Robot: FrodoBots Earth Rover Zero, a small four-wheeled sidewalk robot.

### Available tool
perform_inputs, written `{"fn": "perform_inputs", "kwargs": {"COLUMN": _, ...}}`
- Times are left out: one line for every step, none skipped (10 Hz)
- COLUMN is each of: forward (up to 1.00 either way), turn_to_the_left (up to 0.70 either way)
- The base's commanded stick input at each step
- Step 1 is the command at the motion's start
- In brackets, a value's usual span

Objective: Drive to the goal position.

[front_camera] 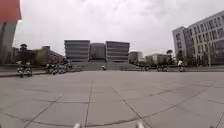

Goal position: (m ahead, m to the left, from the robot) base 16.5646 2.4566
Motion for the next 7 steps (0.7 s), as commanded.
{"fn": "perform_inputs", "kwargs": {"forward": 0.85, "turn_to_the_left": 0.00}}
{"fn": "perform_inputs", "kwargs": {"forward": 0.85, "turn_to_the_left": 0.00}}
{"fn": "perform_inputs", "kwargs": {"forward": 0.85, "turn_to_the_left": 0.00}}
{"fn": "perform_inputs", "kwargs": {"forward": 0.85, "turn_to_the_left": 0.00}}
{"fn": "perform_inputs", "kwargs": {"forward": 0.85, "turn_to_the_left": 0.00}}
{"fn": "perform_inputs", "kwargs": {"forward": 0.85, "turn_to_the_left": 0.00}}
{"fn": "perform_inputs", "kwargs": {"forward": 0.85, "turn_to_the_left": 0.00}}
